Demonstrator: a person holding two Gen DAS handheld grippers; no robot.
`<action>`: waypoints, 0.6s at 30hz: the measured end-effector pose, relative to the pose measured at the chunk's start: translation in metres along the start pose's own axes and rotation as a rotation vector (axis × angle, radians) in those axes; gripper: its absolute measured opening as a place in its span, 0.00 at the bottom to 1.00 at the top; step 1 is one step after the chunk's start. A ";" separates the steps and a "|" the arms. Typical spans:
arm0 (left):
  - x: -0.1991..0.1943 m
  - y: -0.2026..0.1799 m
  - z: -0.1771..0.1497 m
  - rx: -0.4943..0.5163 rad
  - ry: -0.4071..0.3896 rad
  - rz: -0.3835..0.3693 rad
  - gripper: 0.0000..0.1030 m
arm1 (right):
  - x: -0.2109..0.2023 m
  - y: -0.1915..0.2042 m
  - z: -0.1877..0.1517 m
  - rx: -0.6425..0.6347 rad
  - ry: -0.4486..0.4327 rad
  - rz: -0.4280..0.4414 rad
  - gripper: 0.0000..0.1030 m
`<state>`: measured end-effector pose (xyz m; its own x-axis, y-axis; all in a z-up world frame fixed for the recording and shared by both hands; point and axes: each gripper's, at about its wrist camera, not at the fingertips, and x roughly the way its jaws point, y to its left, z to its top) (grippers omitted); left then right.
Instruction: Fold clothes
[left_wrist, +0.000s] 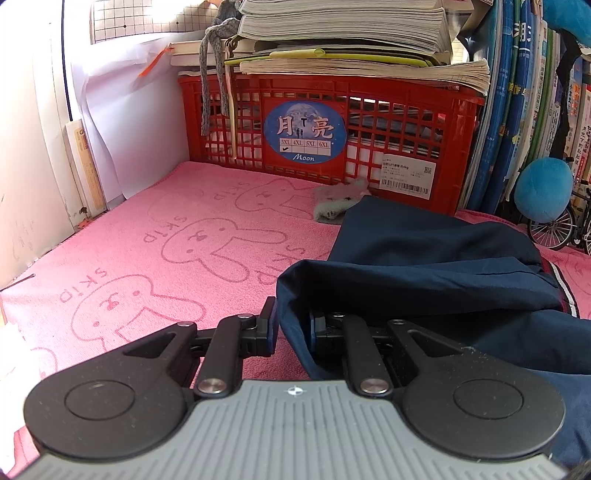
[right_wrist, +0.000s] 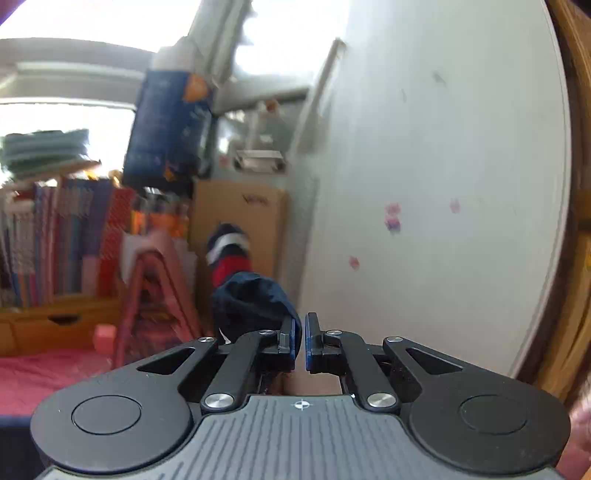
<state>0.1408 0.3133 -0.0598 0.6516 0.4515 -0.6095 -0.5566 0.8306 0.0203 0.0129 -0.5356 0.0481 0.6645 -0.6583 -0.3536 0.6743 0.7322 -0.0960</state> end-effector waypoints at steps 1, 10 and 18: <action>0.000 0.000 0.000 0.002 0.000 0.000 0.15 | 0.009 -0.011 -0.015 -0.003 0.049 -0.013 0.09; -0.013 0.020 -0.002 -0.065 0.032 -0.048 0.46 | -0.011 -0.014 -0.115 -0.198 0.319 0.117 0.57; -0.113 0.065 -0.027 -0.123 -0.019 -0.414 0.52 | -0.092 0.044 -0.048 -0.139 0.143 0.552 0.87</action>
<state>0.0167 0.3071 -0.0111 0.8416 0.0954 -0.5316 -0.3026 0.8985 -0.3179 -0.0341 -0.4342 0.0316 0.8487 -0.1500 -0.5071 0.1856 0.9824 0.0199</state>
